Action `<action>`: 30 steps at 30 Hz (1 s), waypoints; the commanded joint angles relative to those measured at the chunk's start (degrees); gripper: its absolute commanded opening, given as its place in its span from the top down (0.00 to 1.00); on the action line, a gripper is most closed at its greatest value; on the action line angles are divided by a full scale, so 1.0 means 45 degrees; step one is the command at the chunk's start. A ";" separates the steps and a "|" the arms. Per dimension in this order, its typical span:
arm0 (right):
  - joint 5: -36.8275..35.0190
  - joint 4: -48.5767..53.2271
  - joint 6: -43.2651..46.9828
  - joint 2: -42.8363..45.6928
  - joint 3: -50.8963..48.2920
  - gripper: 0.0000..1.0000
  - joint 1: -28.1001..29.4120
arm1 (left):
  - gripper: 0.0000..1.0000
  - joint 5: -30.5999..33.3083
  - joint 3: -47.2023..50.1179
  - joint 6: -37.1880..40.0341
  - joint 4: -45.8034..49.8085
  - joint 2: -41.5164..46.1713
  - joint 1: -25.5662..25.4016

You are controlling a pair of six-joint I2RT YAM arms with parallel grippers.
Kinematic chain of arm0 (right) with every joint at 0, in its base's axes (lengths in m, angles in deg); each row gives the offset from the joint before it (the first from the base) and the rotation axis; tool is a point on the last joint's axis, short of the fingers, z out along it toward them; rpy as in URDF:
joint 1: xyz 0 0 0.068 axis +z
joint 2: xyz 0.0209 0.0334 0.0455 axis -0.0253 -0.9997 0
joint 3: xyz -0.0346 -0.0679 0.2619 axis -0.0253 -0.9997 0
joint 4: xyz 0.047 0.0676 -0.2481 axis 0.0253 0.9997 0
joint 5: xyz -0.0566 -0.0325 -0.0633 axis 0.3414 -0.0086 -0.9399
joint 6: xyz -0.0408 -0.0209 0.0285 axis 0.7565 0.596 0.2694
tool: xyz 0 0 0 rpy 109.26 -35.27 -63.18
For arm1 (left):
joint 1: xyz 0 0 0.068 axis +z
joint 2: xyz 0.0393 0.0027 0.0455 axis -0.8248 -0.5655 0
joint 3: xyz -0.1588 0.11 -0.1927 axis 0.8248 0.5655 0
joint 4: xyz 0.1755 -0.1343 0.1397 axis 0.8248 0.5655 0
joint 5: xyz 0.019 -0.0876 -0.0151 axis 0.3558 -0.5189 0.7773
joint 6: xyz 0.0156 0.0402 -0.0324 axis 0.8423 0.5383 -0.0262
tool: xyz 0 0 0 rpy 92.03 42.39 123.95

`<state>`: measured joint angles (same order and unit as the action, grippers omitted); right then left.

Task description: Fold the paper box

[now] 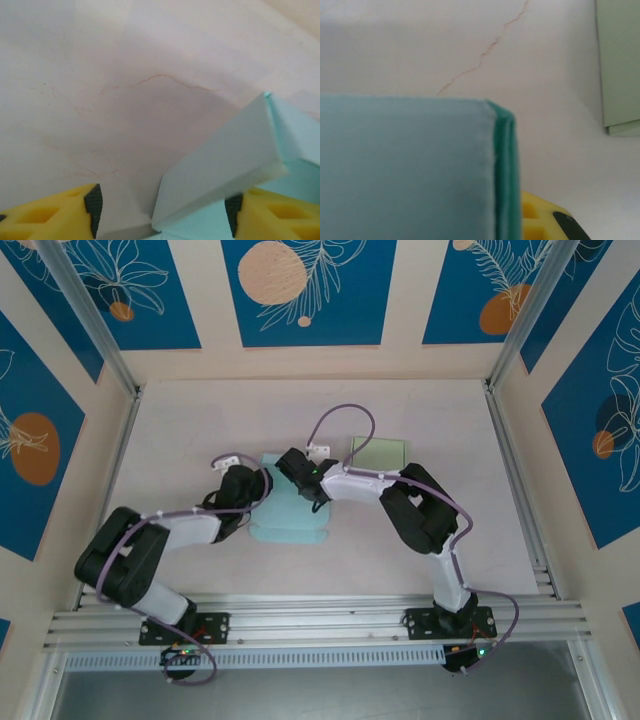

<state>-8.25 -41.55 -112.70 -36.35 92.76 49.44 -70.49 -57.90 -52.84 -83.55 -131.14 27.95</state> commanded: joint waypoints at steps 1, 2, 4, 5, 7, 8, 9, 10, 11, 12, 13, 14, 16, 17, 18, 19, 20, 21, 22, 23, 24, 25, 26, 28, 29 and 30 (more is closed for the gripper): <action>0.0265 0.2053 0.0675 -0.0256 -0.0194 1.00 -0.0418 | 0.22 -0.0554 0.0379 0.0429 0.0885 0.1274 0.0206; 0.0413 0.2049 0.0827 -0.0234 -0.0157 1.00 -0.0458 | 0.19 -0.0701 0.0448 0.0546 0.1145 0.1648 0.0211; 0.0711 0.2217 0.1115 -0.0214 0.0034 1.00 -0.0526 | 0.13 -0.1024 0.0657 0.0671 0.1575 0.2466 0.0206; 0.0850 0.2286 0.1283 -0.0221 0.0112 1.00 -0.0547 | 0.10 -0.1123 0.0756 0.0742 0.1728 0.2884 0.0204; 0.1291 0.2496 0.1744 -0.0178 0.0349 1.00 -0.0566 | 0.05 -0.1278 0.0820 0.0975 0.2254 0.3786 0.0200; 0.1528 0.2636 0.1992 -0.0155 0.0452 1.00 -0.0566 | 0.02 -0.1290 0.0777 0.1108 0.2555 0.4157 0.0219; 0.1870 0.2805 0.2328 -0.0118 0.0601 1.00 -0.0566 | 0.00 -0.1269 0.0693 0.1314 0.2956 0.4614 0.0239; 0.2213 0.3043 0.2675 -0.0097 0.0743 1.00 -0.0578 | 0.00 -0.1221 0.0560 0.1544 0.3421 0.5022 0.0260; 0.2447 0.3334 0.2904 -0.0075 0.0892 1.00 -0.0586 | 0.00 -0.1162 0.0423 0.1749 0.3830 0.5362 0.0275; 0.2760 0.3683 0.3242 -0.0047 0.1024 1.00 -0.0570 | 0.00 -0.1071 0.0259 0.1981 0.4263 0.5703 0.0329; 0.3122 0.3989 0.3591 -0.0018 0.1127 1.00 -0.0584 | 0.00 -0.1064 0.0137 0.2190 0.4634 0.6016 0.0437; 0.3410 0.4285 0.3845 0.0039 0.1181 1.00 -0.0586 | 0.00 -0.1081 0.0046 0.2323 0.4876 0.6250 0.0539; 0.4296 0.4771 0.4575 0.0234 0.1153 1.00 -0.0589 | 0.00 -0.1491 -0.0110 0.2541 0.5293 0.6619 0.1016; 0.4833 0.4983 0.4877 0.0361 0.1116 1.00 -0.0612 | 0.00 -0.1815 -0.0206 0.2670 0.5448 0.6706 0.1274; 0.5409 0.5242 0.5192 0.0473 0.1106 1.00 -0.0668 | 0.00 -0.2339 -0.0368 0.2903 0.5679 0.6715 0.1597; 0.6014 0.5505 0.5516 0.0536 0.1087 1.00 -0.0736 | 0.00 -0.2930 -0.0615 0.3191 0.6010 0.6646 0.1903; 0.6639 0.5771 0.5827 0.0573 0.1071 1.00 -0.0823 | 0.00 -0.3335 -0.0840 0.3457 0.6385 0.6545 0.2103; 0.7429 0.6051 0.6137 0.0570 0.1139 1.00 -0.0907 | 0.00 -0.3696 -0.1083 0.3725 0.6781 0.6373 0.2278; 0.7949 0.6312 0.6388 0.0555 0.1147 1.00 -0.0955 | 0.00 -0.3920 -0.1279 0.3923 0.7160 0.6204 0.2417; 0.8303 0.6551 0.6677 0.0488 0.1220 1.00 -0.0974 | 0.00 -0.4059 -0.1384 0.4071 0.7353 0.6076 0.2512; 0.8648 0.6876 0.6928 0.0358 0.1339 1.00 -0.0995 | 0.00 -0.4196 -0.1385 0.4142 0.7384 0.5979 0.2605; 0.8616 0.7252 0.7064 0.0159 0.1570 1.00 -0.0995 | 0.00 -0.4381 -0.1344 0.4156 0.7311 0.5888 0.2673; 0.8473 0.7572 0.7133 -0.0046 0.1772 0.99 -0.1003 | 0.00 -0.4560 -0.1275 0.4107 0.7192 0.5803 0.2750; 0.8442 0.8127 0.7427 -0.0578 0.2228 0.95 -0.0997 | 0.00 -0.5078 -0.1166 0.4053 0.6846 0.5503 0.2845; 0.8459 0.8318 0.7543 -0.0798 0.2475 0.94 -0.1008 | 0.00 -0.5265 -0.1178 0.4042 0.6774 0.5334 0.2868; 0.8648 0.8538 0.7751 -0.1061 0.2775 0.93 -0.1034 | 0.00 -0.5473 -0.1233 0.4088 0.6780 0.5048 0.2923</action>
<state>26.26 -10.03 -82.14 -37.33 102.78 45.00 -90.08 -62.60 -36.33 -53.87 -106.57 40.10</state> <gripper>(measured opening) 0.113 0.999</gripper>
